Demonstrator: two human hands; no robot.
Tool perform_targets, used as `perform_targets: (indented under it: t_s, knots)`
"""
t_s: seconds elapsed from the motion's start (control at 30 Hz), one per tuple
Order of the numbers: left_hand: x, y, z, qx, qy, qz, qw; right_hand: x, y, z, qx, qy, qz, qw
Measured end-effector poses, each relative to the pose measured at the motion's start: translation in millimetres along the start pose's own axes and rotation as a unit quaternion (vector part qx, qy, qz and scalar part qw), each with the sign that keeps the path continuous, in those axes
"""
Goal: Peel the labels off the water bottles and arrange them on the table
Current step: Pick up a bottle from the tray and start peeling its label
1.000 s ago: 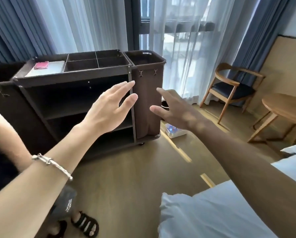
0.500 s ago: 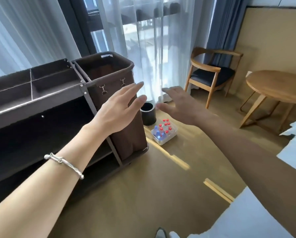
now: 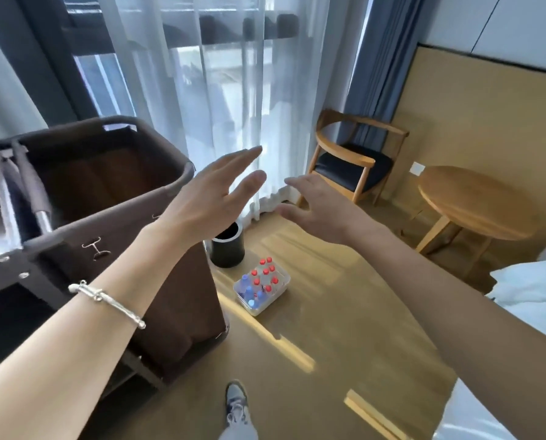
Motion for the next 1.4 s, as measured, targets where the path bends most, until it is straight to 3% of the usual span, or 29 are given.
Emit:
perform_targets:
  t_s: [0.4, 0.67, 0.87, 1.03, 1.4]
  knots:
    - [-89.9, -247.6, 33.2, -0.043, 0.045, 0.008, 0.998, 95.9, -224.0, 20.2, -0.044, -0.014, 0.059, 0.997]
    - [-172.3, -314.3, 85.1, 0.002, 0.092, -0.092, 0.992, 163.7, -328.7, 84.2, -0.114, -0.011, -0.025, 0.993]
    - [-248.7, -331.9, 146.8, 0.090, 0.065, -0.233, 0.966, 208.6, -389.8, 168.7, -0.189, 0.007, -0.151, 0.970]
    - [-302.3, -330.7, 197.6, 0.158, 0.080, -0.302, 0.937, 242.1, -415.5, 237.4, -0.225, 0.026, -0.217, 0.949]
    - [-487.8, -268.8, 357.9, 0.172, 0.078, -0.343, 0.920, 315.3, -404.9, 508.3, -0.290, -0.051, -0.213, 0.932]
Point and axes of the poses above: each hand's wrist, its own y-axis away from the middle knuckle, its own z-axis out of the palm, x = y × z, the point moved 7 cm from there along -y, towards the middle knuckle, and after that the axes turned 13 degrees about y, right-handed, at the moved point
